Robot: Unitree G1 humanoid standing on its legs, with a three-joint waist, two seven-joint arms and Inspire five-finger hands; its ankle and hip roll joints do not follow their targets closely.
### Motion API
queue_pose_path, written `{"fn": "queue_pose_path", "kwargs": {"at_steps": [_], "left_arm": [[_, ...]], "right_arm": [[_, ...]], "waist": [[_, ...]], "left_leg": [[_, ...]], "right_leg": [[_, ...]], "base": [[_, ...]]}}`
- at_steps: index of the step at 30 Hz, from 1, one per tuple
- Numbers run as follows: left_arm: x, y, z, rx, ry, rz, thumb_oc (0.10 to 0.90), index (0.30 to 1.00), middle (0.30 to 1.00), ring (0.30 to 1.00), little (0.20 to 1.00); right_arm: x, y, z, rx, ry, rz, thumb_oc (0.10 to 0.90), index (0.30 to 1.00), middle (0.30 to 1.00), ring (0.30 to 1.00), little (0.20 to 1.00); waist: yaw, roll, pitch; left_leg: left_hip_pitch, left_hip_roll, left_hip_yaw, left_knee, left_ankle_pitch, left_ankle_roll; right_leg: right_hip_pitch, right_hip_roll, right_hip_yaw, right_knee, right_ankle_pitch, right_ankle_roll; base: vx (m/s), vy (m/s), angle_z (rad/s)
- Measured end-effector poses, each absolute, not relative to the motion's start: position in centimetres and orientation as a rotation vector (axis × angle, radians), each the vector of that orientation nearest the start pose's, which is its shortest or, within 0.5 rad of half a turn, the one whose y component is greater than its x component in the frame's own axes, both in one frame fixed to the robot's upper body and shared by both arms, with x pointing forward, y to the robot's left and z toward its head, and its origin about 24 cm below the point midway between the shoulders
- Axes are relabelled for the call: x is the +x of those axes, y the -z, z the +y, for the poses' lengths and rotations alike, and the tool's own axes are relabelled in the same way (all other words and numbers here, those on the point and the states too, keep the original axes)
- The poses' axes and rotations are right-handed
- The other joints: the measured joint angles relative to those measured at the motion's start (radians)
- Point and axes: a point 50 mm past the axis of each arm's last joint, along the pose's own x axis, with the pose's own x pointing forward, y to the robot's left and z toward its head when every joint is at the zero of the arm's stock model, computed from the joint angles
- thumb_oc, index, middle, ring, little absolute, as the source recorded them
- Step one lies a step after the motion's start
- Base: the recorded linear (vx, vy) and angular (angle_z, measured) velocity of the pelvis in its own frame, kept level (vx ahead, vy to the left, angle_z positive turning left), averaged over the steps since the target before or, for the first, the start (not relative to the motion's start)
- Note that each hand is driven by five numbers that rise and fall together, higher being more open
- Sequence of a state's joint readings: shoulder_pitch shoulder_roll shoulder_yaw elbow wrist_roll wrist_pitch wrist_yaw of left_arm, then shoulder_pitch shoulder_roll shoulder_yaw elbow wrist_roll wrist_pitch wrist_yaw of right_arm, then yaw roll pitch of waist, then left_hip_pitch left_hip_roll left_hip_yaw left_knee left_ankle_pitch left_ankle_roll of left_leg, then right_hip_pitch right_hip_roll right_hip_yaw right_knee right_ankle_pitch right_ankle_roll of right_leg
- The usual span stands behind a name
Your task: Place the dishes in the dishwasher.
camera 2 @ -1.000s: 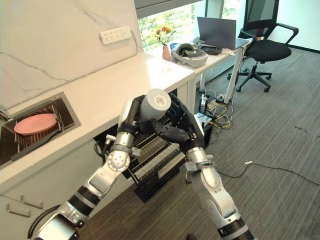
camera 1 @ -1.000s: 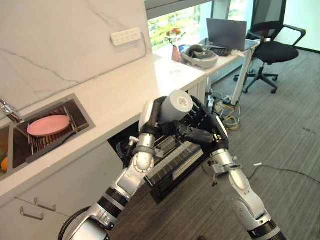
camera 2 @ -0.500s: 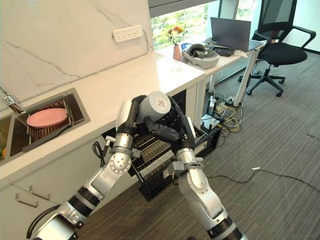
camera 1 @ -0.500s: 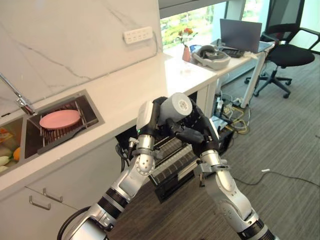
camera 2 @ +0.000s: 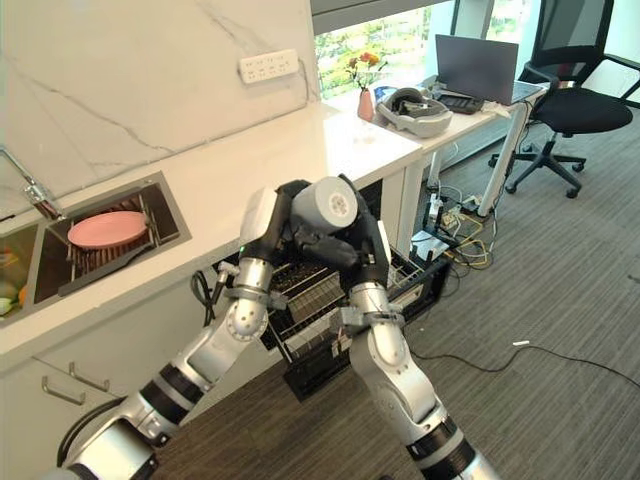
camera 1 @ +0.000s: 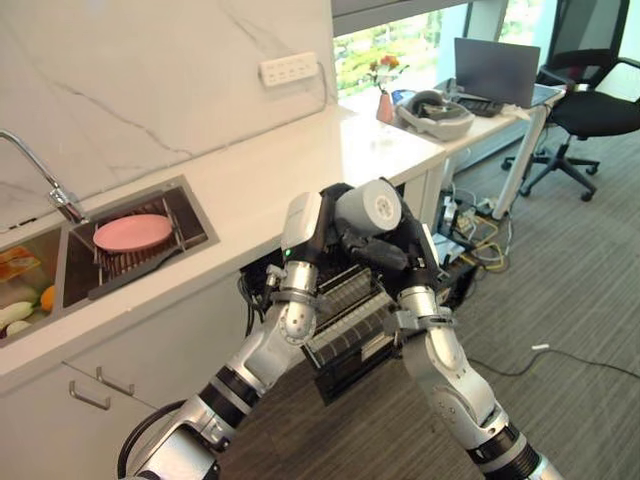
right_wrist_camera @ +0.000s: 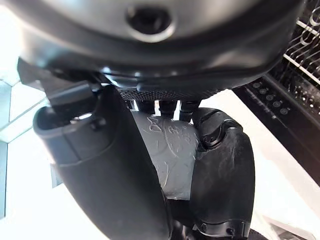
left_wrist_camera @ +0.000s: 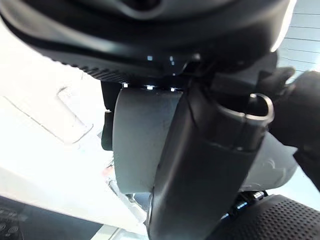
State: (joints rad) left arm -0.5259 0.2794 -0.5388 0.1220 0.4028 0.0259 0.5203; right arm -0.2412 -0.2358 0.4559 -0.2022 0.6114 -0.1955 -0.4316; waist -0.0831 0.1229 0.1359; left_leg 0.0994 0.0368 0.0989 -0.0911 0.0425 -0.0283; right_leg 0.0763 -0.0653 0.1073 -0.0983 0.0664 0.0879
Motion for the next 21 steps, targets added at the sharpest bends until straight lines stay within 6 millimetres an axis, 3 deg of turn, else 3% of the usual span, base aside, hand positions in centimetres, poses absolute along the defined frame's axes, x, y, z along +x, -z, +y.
{"fn": "queue_pose_path", "kwargs": {"at_steps": [11, 12, 13, 17, 21], "left_arm": [[30.8, -14.3, 6.5, 0.702, 0.003, -0.638, 0.4, 0.3, 0.3, 0.3, 0.3], [30.8, -14.2, 6.5, 0.702, 0.003, -0.636, 0.463, 0.394, 0.394, 0.394, 0.394], [30.8, -14.2, 6.5, 0.702, 0.003, -0.634, 0.8, 0.9, 0.9, 0.9, 0.9], [30.5, -13.3, 6.9, 0.706, 0.011, -0.614, 0.8, 0.9, 0.9, 0.9, 0.9], [29.3, -10.7, 7.5, 0.715, 0.041, -0.547, 0.8, 0.9, 0.9, 0.9, 0.9]], "right_arm": [[26.6, -13.5, -9.0, 0.413, -0.105, -0.327, 0.4, 0.3, 0.3, 0.3, 0.3], [26.6, -13.4, -8.9, 0.415, -0.104, -0.325, 0.4, 0.3, 0.3, 0.3, 0.3], [26.6, -13.4, -8.9, 0.414, -0.104, -0.324, 0.4, 0.3, 0.3, 0.3, 0.3], [26.4, -12.8, -9.4, 0.39, -0.093, -0.312, 0.4, 0.3, 0.3, 0.3, 0.3], [26.1, -11.3, -10.9, 0.223, -0.092, -0.285, 0.4, 0.3, 0.3, 0.3, 0.3]], "waist": [[0.005, 0.002, -0.001], [0.005, 0.002, -0.001], [0.005, 0.003, -0.002], [0.006, 0.007, -0.005], [0.02, 0.007, -0.005]], "left_leg": [[-0.002, -0.004, -0.011, 0.0, 0.002, 0.001], [-0.002, -0.004, -0.011, 0.0, 0.003, 0.001], [-0.003, -0.004, -0.012, 0.0, 0.003, 0.001], [-0.01, -0.005, -0.025, 0.0, 0.007, -0.002], [-0.016, -0.004, -0.043, 0.0, 0.011, -0.005]], "right_leg": [[0.004, -0.005, -0.014, 0.0, 0.002, -0.003], [0.004, -0.005, -0.014, 0.0, 0.002, -0.003], [0.004, -0.005, -0.015, 0.0, 0.002, -0.003], [0.004, -0.006, -0.026, 0.0, 0.002, -0.004], [0.007, -0.005, -0.046, 0.0, 0.0, -0.007]], "base": [[0.0, 0.004, 0.02], [0.0, 0.0, 0.0], [0.0, 0.0, 0.0], [-0.01, 0.002, 0.09], [0.01, -0.018, 0.14]]}}
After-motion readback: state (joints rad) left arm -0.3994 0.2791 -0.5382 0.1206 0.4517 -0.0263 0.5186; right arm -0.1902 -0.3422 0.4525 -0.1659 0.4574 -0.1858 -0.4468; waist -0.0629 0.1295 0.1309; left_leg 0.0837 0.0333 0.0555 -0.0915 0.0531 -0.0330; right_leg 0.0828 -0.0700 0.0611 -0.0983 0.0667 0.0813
